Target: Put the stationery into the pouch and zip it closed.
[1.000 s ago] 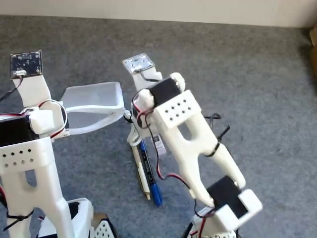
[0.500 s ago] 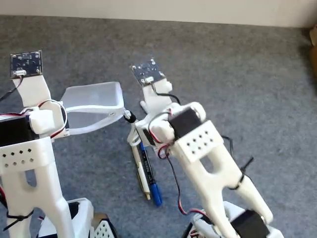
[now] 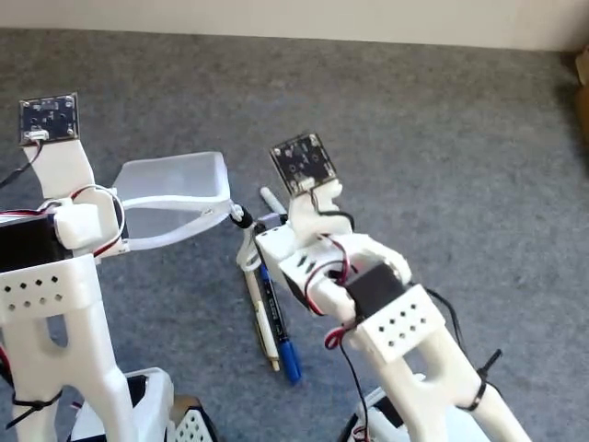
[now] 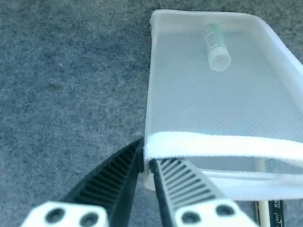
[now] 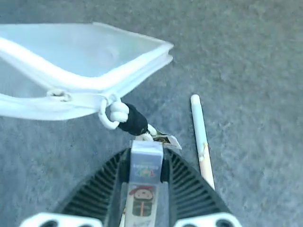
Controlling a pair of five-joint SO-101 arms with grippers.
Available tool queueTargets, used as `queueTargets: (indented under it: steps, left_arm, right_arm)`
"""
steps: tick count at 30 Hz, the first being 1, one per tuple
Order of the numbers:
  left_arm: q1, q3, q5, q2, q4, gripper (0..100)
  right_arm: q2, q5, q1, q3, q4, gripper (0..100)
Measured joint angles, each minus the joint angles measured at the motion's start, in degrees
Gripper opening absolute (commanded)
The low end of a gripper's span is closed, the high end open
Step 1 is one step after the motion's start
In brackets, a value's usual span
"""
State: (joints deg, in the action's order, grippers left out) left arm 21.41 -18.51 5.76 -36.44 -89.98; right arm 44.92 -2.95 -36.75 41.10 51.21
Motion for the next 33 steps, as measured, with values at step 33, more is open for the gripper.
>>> queueTargets:
  steps: [33]
  left_arm:
    - [0.00,-0.09,0.00,0.00,0.00,1]
  right_arm:
    - [22.59,0.00,-5.98,26.81,-41.67,0.5]
